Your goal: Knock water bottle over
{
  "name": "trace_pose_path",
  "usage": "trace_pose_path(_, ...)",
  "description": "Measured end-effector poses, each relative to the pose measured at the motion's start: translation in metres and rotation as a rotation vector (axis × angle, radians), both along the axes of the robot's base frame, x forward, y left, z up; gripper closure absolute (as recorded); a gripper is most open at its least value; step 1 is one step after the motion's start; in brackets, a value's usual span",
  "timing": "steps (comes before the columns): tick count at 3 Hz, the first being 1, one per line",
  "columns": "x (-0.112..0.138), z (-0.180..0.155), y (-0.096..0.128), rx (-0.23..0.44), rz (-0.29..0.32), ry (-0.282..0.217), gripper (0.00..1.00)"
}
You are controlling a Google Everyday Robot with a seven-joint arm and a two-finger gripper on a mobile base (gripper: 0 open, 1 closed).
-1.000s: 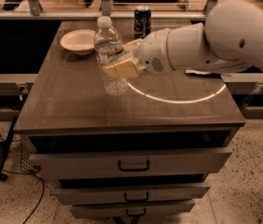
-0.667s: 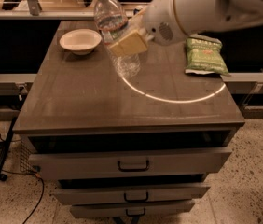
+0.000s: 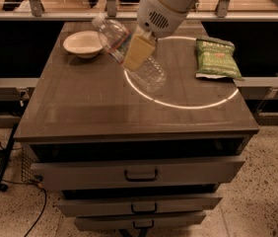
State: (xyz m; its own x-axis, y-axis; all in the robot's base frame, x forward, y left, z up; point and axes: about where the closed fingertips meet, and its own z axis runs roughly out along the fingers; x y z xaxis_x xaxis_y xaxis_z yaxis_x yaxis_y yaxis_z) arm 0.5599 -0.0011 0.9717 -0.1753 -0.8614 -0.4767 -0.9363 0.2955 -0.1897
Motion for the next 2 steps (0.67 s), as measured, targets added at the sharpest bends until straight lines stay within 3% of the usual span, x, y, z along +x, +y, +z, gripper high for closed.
trace_pose_path(1,0.026,-0.059,-0.049,-0.279,-0.091,0.094,0.97)
trace_pose_path(2,0.040,-0.080,-0.074,-0.368,-0.155,0.116,0.75)
